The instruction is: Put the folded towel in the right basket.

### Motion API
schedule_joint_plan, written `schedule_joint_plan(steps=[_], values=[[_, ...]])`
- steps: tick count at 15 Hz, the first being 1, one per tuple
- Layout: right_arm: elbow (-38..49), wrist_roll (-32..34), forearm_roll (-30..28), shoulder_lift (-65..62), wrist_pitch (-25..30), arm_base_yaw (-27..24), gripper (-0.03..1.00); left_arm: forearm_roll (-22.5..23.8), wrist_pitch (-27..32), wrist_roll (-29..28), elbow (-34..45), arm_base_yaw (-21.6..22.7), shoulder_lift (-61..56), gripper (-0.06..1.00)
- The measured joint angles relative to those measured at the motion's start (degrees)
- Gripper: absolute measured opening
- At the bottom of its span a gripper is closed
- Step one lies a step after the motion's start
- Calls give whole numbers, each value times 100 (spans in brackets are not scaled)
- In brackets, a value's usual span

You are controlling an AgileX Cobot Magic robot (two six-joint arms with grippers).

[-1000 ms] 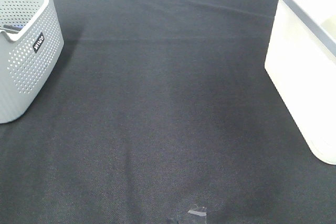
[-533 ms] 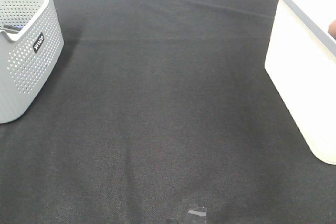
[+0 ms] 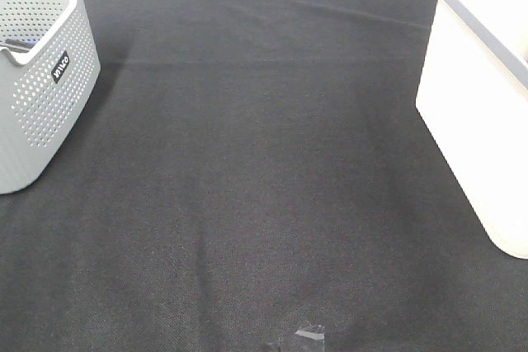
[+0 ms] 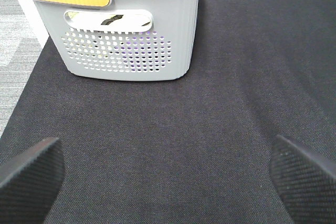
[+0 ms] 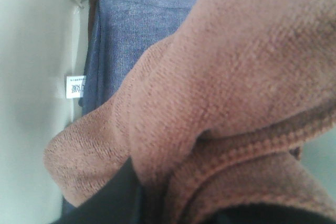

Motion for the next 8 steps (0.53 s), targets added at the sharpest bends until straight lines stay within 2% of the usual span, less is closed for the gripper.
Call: schedule_joint_plan(steps=[1, 2, 3, 4, 6, 8], values=[[0, 258, 0, 6, 0, 0, 27, 0, 0, 0, 0, 0, 0, 99], [0, 647, 0, 6, -6, 0, 56, 0, 0, 0, 0, 0, 0, 99], [0, 963, 0, 6, 6, 0, 77, 0, 0, 0, 0, 0, 0, 99], [0, 1117, 0, 6, 57, 0, 88, 0, 0, 0, 0, 0, 0, 99], [0, 1209, 0, 6, 97, 0, 96, 0, 0, 0, 0, 0, 0, 99], [0, 1209, 0, 0, 195, 0, 97, 0, 0, 0, 0, 0, 0, 99]])
